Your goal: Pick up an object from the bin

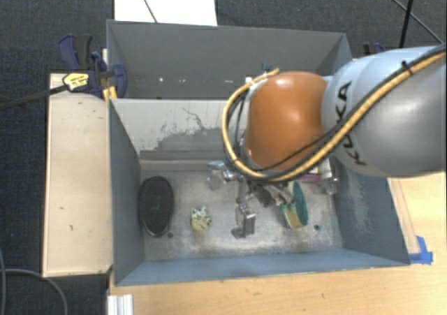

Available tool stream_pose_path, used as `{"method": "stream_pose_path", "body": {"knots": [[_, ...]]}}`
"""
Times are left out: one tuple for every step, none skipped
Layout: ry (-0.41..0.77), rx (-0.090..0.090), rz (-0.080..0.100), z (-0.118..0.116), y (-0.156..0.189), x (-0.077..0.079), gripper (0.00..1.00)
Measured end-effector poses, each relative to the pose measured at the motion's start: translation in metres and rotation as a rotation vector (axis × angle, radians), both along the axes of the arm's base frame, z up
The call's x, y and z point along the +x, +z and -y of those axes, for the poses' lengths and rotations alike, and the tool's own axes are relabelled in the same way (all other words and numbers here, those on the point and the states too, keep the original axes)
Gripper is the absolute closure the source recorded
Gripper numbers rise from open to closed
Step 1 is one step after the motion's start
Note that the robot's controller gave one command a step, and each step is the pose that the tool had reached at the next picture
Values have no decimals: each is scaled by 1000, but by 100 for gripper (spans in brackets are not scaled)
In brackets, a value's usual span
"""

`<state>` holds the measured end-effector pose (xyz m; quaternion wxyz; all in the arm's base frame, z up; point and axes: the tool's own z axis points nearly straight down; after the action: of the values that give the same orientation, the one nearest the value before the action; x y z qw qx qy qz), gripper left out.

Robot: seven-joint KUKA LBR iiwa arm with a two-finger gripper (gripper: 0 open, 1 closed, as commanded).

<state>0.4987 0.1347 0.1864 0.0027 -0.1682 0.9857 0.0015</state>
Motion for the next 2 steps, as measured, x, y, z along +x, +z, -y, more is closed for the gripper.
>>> {"method": "stream_pose_path", "body": {"knots": [[237,-12,-5,-66,-118,15,0],[31,-1,1,-105,-115,74,0]]}}
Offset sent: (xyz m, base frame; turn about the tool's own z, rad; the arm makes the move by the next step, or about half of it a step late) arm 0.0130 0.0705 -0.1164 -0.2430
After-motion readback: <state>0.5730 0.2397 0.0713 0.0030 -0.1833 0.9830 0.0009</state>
